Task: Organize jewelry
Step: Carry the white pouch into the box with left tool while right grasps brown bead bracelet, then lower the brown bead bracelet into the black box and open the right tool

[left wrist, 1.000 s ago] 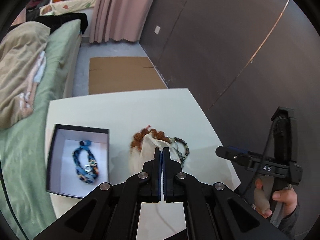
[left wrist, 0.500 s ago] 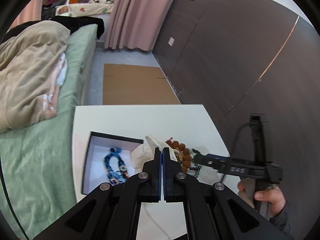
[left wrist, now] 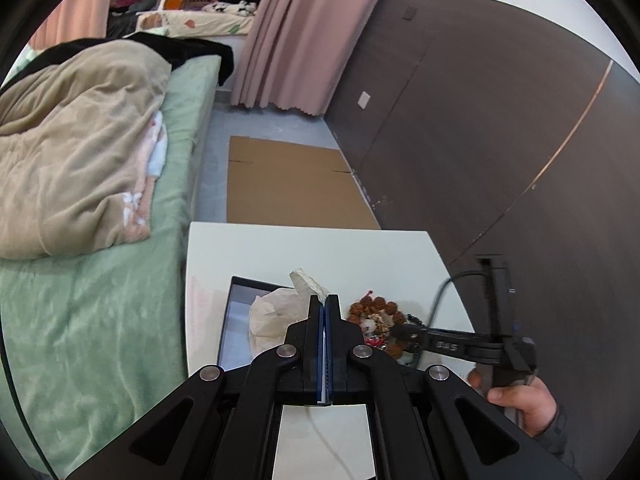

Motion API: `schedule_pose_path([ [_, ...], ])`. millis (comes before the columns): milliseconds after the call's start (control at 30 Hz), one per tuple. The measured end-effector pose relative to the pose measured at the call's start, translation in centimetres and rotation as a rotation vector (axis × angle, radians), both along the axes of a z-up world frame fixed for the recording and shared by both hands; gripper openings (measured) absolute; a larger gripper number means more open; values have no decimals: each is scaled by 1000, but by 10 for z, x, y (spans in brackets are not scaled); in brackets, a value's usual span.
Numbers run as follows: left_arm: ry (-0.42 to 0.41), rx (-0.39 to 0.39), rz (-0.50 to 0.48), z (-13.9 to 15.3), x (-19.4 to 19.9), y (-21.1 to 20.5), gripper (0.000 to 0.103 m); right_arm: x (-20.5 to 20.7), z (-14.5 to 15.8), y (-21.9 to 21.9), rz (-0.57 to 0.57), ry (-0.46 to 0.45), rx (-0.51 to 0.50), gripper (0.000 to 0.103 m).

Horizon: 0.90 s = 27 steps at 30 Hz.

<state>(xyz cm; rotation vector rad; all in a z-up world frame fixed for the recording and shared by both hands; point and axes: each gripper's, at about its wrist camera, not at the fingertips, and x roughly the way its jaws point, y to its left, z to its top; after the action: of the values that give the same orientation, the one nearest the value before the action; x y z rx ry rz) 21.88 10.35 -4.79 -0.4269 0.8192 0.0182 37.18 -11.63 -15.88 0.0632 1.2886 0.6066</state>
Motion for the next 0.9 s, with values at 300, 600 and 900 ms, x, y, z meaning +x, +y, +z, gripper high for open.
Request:
schedule_pose_path([
  [300, 21, -20, 14, -15, 6, 3, 0, -14, 47, -8, 30, -97, 84, 20],
  [600, 88, -96, 14, -34, 20, 1, 3, -26, 92, -12, 29, -169, 135, 20],
  [900, 61, -123, 99, -28, -3, 25, 82, -41, 122, 6, 83, -216, 185, 20],
])
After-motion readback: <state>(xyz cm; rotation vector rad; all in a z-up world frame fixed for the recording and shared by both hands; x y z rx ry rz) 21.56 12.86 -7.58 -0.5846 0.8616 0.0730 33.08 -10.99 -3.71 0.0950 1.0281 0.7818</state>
